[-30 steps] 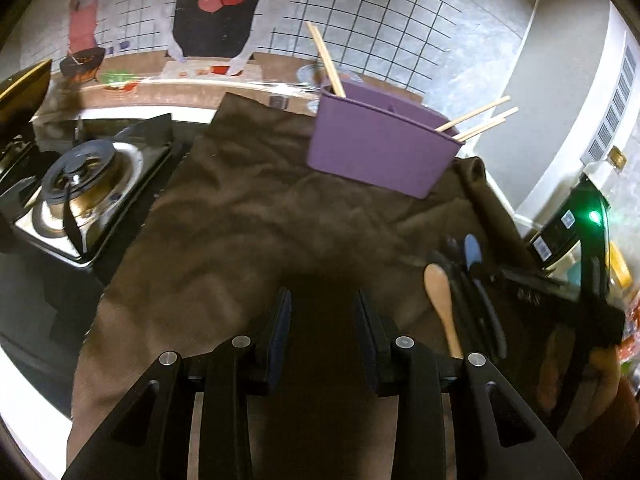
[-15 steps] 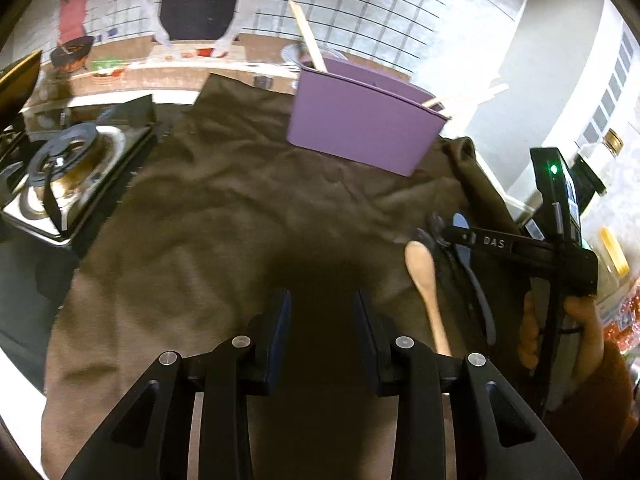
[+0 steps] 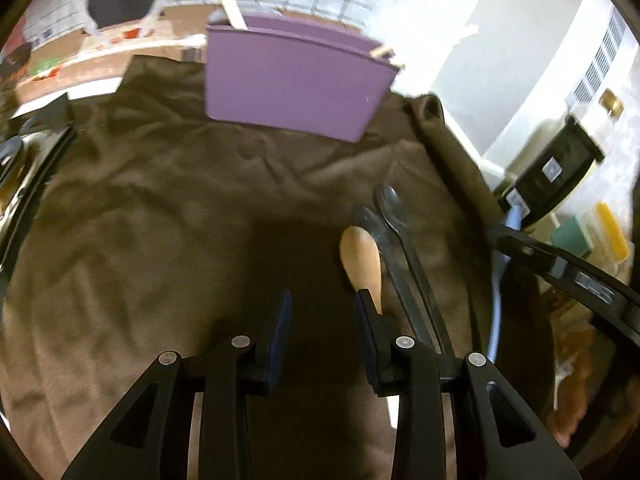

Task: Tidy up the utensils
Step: 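Close the right gripper on the light-blue spoon while the left grasps the wooden spoon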

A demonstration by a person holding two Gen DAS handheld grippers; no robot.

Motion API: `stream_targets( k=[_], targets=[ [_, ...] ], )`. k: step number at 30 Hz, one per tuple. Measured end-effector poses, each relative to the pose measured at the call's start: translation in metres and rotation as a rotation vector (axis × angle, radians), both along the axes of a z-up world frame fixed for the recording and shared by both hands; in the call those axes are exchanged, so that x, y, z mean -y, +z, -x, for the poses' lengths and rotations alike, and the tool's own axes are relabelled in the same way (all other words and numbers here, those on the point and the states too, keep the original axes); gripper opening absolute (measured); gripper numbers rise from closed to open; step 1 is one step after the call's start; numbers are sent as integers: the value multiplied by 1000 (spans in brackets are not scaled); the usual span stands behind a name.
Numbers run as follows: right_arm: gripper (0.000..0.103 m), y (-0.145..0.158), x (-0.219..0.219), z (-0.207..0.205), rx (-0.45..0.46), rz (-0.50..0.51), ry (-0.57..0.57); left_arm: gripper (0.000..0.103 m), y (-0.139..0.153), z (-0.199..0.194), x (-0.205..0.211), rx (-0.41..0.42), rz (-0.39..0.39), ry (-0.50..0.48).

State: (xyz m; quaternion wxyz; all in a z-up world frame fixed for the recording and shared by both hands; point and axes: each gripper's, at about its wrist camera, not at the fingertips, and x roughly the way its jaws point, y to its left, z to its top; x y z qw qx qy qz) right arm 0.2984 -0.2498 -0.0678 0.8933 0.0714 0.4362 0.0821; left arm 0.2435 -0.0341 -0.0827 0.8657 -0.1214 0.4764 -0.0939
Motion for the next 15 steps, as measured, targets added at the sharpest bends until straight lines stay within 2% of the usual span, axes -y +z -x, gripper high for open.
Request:
stream_targets(
  k=[3,10,15],
  targets=[
    [32,3,5,13,18,-12,-8,34,-3,-1,13,-14,9,-26],
    [32,9,15,24,39,-35,-15,34,-6,-2,43,4,-109,-111],
    [32,6,20,25,31,-40,-25,34,-14,-4,43,-35,-90,-115]
  ],
)
